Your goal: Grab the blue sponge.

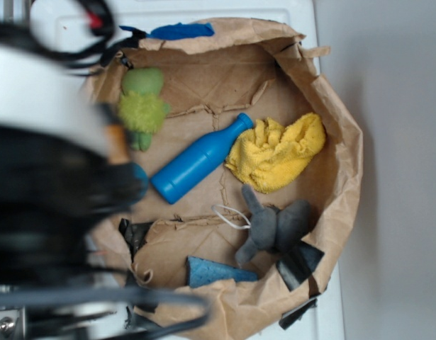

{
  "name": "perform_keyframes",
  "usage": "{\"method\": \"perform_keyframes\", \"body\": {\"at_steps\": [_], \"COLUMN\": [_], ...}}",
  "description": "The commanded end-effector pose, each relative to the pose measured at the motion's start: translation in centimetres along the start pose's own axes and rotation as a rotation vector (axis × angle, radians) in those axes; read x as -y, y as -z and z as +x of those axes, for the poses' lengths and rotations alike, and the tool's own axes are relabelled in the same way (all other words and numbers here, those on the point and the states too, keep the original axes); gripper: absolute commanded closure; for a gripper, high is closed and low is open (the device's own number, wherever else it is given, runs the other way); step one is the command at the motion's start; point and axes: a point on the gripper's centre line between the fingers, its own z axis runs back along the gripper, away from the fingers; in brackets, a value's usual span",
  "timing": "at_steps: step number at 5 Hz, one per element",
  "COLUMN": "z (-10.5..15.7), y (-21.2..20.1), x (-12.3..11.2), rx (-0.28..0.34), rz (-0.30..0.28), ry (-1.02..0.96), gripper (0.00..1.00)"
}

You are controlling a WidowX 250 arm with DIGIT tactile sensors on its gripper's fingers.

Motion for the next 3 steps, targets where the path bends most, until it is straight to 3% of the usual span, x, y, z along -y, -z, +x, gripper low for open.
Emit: {"method": "perform_keyframes", "body": {"at_steps": [1, 3], "z": [5.1, 4.9], "y": [4.8, 7.1], "x": [-0.7, -0.3], "rx": [0.033, 0.06], "rz": [-0.055, -0.089], "ry": [0.166, 0.242], "gripper": [0.0, 0.0]}}
